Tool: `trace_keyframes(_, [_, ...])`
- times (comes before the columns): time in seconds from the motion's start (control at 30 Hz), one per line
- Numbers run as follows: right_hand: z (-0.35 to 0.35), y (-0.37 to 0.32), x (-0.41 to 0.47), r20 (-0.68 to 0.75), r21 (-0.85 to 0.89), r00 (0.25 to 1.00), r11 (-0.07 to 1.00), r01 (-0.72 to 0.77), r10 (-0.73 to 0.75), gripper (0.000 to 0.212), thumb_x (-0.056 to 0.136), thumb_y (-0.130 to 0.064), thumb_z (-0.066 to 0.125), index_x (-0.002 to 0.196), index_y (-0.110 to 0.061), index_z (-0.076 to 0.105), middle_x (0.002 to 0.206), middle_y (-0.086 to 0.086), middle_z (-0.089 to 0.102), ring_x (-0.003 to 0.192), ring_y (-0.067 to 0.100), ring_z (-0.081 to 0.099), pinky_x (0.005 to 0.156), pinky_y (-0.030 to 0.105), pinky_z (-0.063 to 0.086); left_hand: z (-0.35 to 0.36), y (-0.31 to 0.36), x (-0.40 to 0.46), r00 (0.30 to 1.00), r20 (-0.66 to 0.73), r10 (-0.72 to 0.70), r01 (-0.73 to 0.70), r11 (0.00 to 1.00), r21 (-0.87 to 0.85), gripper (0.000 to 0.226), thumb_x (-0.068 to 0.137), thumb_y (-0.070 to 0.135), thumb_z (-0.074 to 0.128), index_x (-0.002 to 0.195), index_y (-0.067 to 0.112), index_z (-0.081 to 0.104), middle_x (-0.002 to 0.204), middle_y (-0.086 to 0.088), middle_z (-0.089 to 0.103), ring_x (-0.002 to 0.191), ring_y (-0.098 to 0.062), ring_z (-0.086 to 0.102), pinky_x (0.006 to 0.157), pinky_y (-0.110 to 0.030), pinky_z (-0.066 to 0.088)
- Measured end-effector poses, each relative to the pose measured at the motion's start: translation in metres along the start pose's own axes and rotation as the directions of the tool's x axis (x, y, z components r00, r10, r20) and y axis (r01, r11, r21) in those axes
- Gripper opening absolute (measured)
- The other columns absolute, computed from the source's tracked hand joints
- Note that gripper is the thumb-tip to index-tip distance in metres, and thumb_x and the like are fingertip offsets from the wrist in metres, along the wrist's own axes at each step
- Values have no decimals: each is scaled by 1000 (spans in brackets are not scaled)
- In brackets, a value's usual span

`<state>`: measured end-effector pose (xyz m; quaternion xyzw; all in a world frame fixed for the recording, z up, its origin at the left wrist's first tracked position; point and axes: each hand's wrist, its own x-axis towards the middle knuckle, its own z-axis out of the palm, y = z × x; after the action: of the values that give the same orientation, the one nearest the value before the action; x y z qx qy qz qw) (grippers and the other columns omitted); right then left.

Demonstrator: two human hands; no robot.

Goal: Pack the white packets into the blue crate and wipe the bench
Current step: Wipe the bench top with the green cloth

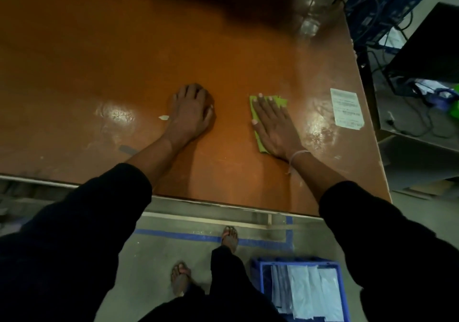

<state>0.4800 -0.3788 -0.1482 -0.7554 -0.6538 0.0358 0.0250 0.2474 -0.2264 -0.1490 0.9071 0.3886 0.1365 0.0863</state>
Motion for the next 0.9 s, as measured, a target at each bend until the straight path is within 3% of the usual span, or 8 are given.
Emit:
trace_keyframes(0.17, [-1,30,44,-30,54,900,900,-432,434,65,103,-49,11,161,-19,7,169,4,1,155,29,3,123,56,11,2,-4,4,1000,3,26,-26,1000,4,47,98,42,44,132,10,54,138,-15,49,127,-36,43,99,-49,39])
trace_keyframes(0.27, [-1,12,62,-20,17,985,985,-171,172,65,104,-49,11,161,-20,5,169,4,0,155,30,3,123,54,11,-3,-12,19,999,33,31,-31,999,23,48,97,42,42,132,12,53,137,-15,50,124,-37,44,98,-50,40])
trace_keyframes(0.33, [-2,22,67,-5,-19,998,998,56,-56,62,106,-48,15,161,-21,8,169,2,3,156,26,4,124,50,10,-7,-22,33,999,27,18,-19,999,45,46,98,44,42,131,12,52,135,-16,49,121,-38,44,96,-50,41])
trace_keyframes(0.37, [-4,32,72,-12,-15,998,998,69,-69,61,107,-47,18,161,-21,10,169,1,5,156,25,5,124,48,10,-9,-27,39,1000,18,1,-2,998,55,44,100,42,44,130,12,51,134,-16,49,120,-38,44,95,-51,41])
trace_keyframes(0.53, [-4,48,120,-15,39,914,914,-404,405,65,105,-49,13,161,-18,5,169,5,-2,155,30,0,123,53,7,-10,-53,65,998,-8,-58,59,995,82,44,101,43,42,129,9,51,133,-19,48,120,-41,43,96,-54,42])
trace_keyframes(0.7, [-6,52,148,0,-4,997,997,76,-76,62,106,-49,14,161,-22,7,169,1,1,156,25,1,125,48,7,-2,-59,75,993,-50,-111,114,991,65,45,104,44,37,127,9,53,134,-18,46,120,-40,43,95,-55,40])
trace_keyframes(0.83, [-10,85,194,-13,43,963,963,-267,268,65,104,-50,14,161,-19,9,169,5,3,155,29,4,124,52,9,4,-60,75,990,-95,-108,116,990,81,39,105,40,42,126,10,54,133,-16,48,119,-38,44,92,-53,41])
trace_keyframes(0.9, [-11,80,217,-2,40,950,949,-312,312,66,104,-50,13,161,-19,7,169,5,0,155,29,1,124,52,6,5,-60,78,989,-105,-109,118,989,87,39,103,40,43,125,10,54,132,-16,48,118,-38,45,91,-51,41])
